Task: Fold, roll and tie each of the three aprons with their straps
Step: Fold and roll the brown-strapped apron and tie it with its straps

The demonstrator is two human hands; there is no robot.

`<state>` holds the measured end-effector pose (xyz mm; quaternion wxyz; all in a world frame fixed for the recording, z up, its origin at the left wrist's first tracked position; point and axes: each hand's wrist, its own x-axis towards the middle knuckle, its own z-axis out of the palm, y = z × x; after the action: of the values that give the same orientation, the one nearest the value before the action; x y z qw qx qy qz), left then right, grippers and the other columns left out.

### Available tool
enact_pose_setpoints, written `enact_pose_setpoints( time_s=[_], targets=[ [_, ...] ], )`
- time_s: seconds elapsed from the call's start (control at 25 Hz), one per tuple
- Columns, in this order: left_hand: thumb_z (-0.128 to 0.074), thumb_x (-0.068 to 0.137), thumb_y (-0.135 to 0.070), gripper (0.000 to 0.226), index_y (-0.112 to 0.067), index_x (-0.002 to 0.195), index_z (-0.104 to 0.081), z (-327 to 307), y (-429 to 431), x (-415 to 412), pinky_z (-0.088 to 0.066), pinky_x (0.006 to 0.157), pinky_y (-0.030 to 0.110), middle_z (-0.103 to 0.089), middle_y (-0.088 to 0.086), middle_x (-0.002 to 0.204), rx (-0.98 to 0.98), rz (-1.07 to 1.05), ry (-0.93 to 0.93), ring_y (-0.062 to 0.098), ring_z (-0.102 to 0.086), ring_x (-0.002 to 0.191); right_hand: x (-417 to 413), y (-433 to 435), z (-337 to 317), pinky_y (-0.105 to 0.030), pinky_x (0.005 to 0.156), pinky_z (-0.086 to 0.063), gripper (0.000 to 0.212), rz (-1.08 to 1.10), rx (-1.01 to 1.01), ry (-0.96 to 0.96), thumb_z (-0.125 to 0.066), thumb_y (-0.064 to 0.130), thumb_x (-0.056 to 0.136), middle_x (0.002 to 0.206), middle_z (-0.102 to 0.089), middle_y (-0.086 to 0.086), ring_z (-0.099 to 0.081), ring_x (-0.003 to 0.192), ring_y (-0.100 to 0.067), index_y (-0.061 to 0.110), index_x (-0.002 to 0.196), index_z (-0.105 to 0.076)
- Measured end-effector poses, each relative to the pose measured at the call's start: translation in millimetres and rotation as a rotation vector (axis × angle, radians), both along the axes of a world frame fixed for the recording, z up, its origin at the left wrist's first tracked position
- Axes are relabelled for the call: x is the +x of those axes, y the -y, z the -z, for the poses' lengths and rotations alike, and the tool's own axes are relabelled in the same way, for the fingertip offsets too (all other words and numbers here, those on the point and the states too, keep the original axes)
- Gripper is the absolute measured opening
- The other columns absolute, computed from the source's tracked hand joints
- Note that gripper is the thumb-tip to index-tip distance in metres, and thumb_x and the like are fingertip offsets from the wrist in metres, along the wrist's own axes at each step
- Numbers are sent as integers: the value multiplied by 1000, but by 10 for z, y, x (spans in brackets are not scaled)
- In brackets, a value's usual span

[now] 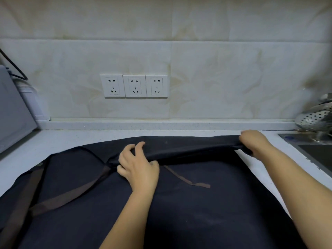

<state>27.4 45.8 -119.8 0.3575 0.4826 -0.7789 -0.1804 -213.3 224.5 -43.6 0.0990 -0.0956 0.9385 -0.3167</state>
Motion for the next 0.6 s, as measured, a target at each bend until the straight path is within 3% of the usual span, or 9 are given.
enact_pose_setpoints(
  time_s=[0.08,0.16,0.28,0.36,0.48,0.56,0.6],
  targets=[
    [-60,76,-8,42,-32,110,-64,-47,42,45,-27,92,42,-51,-8,129,-51,-10,32,18,-37,121,-36,-88,27,-26,68,-44,40,-33,291,-35,-44,4,88,126,-58,-18,-58,107,-33,-1,127,-54],
    [-48,85,-16,27,-33,84,-69,-147,39,73,-26,79,35,-66,-14,101,-24,23,37,12,-48,100,146,-41,131,-35,89,-42,52,-39,479,-115,-43,12,89,138,-46,-12,-47,122,-31,15,141,-40],
    [-48,86,-30,25,-31,70,-67,-271,-21,66,-26,74,32,-66,-12,78,-70,18,-31,15,-50,83,509,181,299,-47,103,-31,56,-149,493,-341,-42,29,93,145,-31,-10,-30,131,-32,32,147,-27],
    [-55,85,-30,18,-33,86,-72,-234,-34,38,-27,75,30,-69,-15,92,-141,27,-6,15,-51,90,729,359,444,-59,110,-20,55,-294,430,-305,-32,47,98,156,-19,-9,-16,142,-35,37,150,-20],
    [-58,87,-28,26,-32,109,-71,-175,-41,14,-31,84,31,-63,-13,125,-180,107,39,17,-47,111,885,510,740,-67,111,0,63,-398,561,-153,-12,66,94,162,5,-4,9,147,-37,42,152,-3],
    [-48,94,-40,37,-38,129,-57,-109,-76,-27,-27,103,40,-44,-11,148,-116,240,231,18,-32,135,872,537,809,-66,111,3,67,-402,562,-151,-7,71,91,162,9,-2,13,147,-35,44,151,0],
    [-41,97,-48,43,-41,139,-46,-58,-91,-56,-16,112,49,-29,-8,157,-56,299,350,19,-18,145,848,535,780,-64,111,0,67,-395,523,-162,-8,71,90,162,6,0,9,147,-35,45,151,-3]
  ],
)
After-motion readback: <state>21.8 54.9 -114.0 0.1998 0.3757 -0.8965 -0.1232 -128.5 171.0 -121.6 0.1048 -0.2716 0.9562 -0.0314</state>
